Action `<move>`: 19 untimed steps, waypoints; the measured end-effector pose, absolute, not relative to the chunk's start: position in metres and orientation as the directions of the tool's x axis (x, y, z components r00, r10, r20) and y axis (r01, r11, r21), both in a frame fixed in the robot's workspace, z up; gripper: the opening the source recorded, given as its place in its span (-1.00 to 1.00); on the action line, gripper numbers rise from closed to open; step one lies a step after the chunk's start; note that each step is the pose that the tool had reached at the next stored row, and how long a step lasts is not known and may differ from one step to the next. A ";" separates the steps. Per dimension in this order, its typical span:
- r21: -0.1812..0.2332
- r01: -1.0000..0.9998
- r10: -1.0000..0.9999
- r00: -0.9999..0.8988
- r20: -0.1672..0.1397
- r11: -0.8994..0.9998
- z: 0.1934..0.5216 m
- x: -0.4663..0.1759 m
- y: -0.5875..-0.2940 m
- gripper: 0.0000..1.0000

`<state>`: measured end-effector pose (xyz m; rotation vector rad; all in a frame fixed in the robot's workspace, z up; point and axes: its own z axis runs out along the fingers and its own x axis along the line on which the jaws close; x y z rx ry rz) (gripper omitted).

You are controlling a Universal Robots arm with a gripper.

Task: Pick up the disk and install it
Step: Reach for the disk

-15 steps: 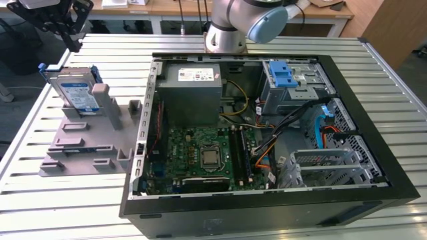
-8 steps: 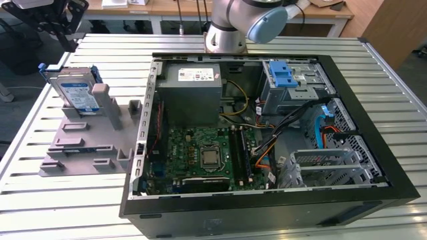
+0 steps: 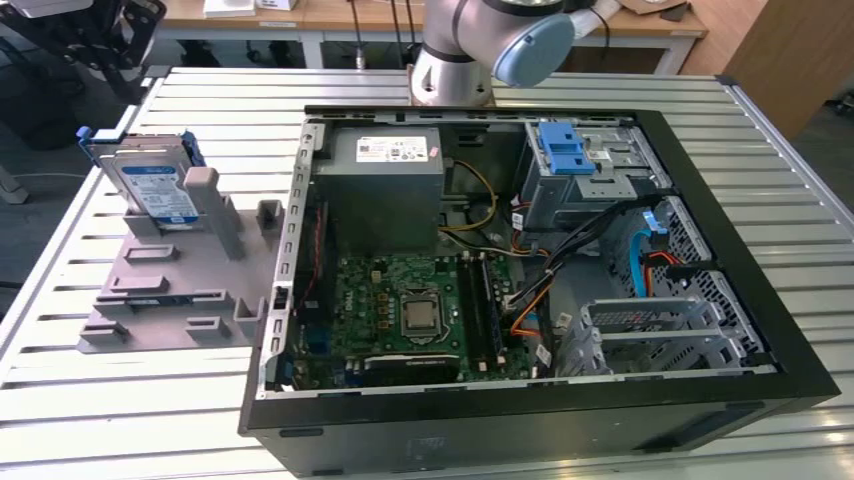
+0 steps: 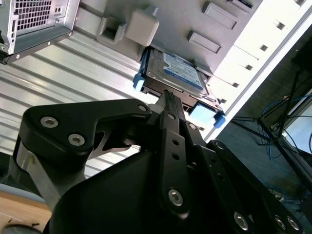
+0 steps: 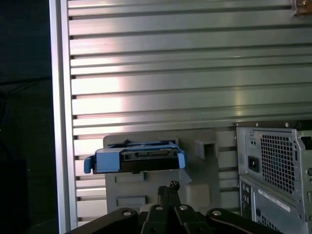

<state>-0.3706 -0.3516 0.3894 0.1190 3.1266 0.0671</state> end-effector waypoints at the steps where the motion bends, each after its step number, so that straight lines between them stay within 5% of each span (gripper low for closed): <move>1: 0.043 0.076 0.076 -0.997 -0.010 0.996 0.389 -0.372 -0.352 -0.79; 19: 0.043 0.076 0.076 -0.997 -0.010 0.996 0.389 -0.393 -0.351 -0.79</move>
